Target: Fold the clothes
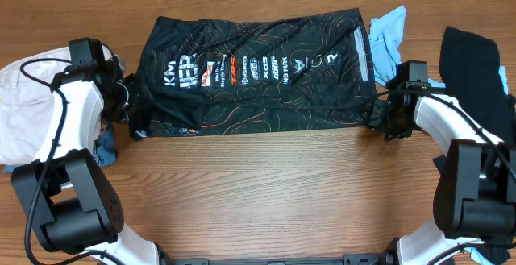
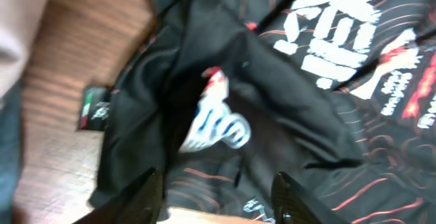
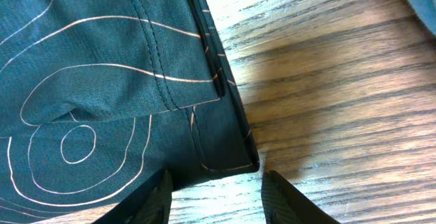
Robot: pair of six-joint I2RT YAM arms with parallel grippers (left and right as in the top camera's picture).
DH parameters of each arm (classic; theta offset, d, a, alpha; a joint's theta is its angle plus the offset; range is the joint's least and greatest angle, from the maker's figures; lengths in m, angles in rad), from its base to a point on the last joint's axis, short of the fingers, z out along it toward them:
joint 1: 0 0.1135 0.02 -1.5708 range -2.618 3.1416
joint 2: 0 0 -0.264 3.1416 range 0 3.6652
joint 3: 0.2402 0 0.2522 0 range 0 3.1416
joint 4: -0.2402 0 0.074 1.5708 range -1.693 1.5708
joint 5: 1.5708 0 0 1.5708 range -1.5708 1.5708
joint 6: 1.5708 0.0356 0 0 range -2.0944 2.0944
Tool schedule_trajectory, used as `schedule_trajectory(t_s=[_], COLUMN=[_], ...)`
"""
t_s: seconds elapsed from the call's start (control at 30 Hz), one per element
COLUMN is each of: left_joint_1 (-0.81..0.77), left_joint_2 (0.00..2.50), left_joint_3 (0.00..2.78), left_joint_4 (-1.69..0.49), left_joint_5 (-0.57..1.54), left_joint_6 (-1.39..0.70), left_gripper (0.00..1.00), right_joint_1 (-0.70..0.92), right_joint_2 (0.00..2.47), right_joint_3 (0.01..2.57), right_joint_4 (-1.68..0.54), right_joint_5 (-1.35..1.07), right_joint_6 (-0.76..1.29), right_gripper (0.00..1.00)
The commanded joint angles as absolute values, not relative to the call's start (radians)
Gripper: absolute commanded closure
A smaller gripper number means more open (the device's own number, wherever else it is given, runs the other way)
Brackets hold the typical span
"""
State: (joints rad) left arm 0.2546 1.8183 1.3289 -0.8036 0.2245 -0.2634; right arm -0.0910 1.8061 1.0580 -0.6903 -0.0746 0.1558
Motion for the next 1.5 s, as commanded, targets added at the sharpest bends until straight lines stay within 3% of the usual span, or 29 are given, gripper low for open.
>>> schedule_trajectory(t_s=[0.0,0.27,0.63,1.0,1.23,1.3,1.37,1.43,1.47], left_joint_1=[0.248,0.248,0.248,0.248,0.248,0.248,0.248,0.248,0.248], left_joint_2=[1.824,1.824,1.825,1.825,1.825,1.825,1.825,1.825,1.825], left_joint_3=[1.341,1.327,1.200,1.064,1.060,1.060,1.060,1.060,1.060], left_joint_4=[-0.836,-0.893,-0.783,-0.609,-0.608,-0.610,-0.612,-0.612,-0.614], left_joint_5=[0.114,0.075,0.125,0.154,0.147,0.147,0.146,0.146,0.146], left_joint_6=[-0.278,-0.297,-0.295,-0.292,-0.292,-0.292,-0.292,-0.292,-0.292], left_gripper=[0.42,0.42,0.45,0.36,0.31,0.32,0.38,0.42,0.48], right_joint_1=[-0.096,-0.096,-0.096,-0.096,-0.096,-0.096,-0.096,-0.096,-0.096], right_joint_2=[1.809,1.809,1.809,1.809,1.809,1.809,1.809,1.809,1.809], right_joint_3=[1.053,1.053,1.053,1.053,1.053,1.053,1.053,1.053,1.053], right_joint_4=[-0.687,-0.697,-0.685,-0.643,-0.641,-0.640,-0.640,-0.640,-0.640], right_joint_5=[-0.081,-0.099,-0.154,-0.150,-0.131,-0.131,-0.131,-0.131,-0.131], right_joint_6=[0.152,0.152,0.147,0.149,0.153,0.153,0.153,0.153,0.153], right_gripper=[0.54,0.53,0.47,0.55,0.62,0.70,0.85,0.94,0.95])
